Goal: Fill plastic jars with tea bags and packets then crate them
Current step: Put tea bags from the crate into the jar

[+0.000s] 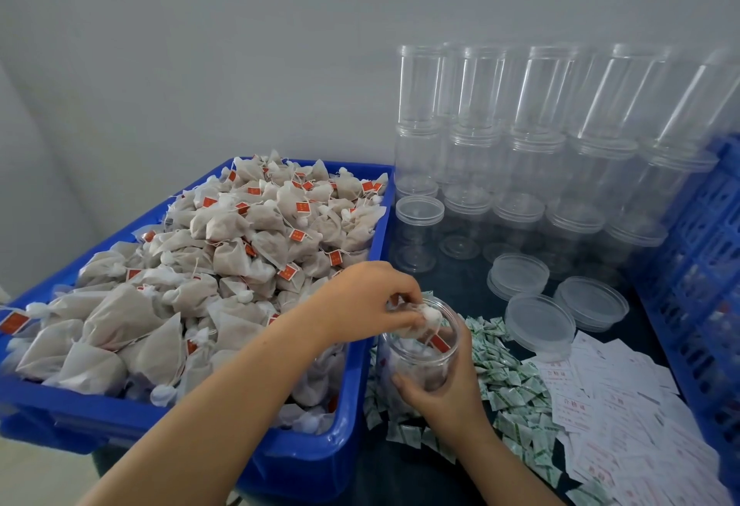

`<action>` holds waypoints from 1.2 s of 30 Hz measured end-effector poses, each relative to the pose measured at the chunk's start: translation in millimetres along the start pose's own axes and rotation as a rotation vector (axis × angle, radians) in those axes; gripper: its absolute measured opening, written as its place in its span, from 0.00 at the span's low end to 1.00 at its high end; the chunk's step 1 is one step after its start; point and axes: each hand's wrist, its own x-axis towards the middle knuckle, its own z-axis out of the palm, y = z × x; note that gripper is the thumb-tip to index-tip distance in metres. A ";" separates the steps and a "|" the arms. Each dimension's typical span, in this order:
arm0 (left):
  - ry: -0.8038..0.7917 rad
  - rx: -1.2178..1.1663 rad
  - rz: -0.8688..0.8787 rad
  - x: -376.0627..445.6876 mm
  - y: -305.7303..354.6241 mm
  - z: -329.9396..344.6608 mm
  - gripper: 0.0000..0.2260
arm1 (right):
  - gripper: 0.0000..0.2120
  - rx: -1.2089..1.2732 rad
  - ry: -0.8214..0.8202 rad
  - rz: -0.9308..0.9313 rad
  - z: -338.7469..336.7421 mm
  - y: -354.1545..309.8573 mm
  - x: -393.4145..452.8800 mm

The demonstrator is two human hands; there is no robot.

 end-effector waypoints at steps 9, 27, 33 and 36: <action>-0.009 0.076 0.055 2.6 5.8 5.5 0.05 | 0.42 -0.024 0.017 -0.001 -0.1 0.6 1.6; 0.034 0.061 0.096 3.6 2.9 8.1 0.07 | 0.43 -0.014 0.010 -0.013 0.6 -1.0 0.4; 0.116 0.036 0.095 2.7 -3.0 5.0 0.08 | 0.43 -0.026 0.011 -0.001 -0.6 1.8 -0.1; 0.240 0.066 0.022 1.0 -13.2 -1.0 0.10 | 0.43 -0.013 0.004 0.024 -0.5 4.2 -0.4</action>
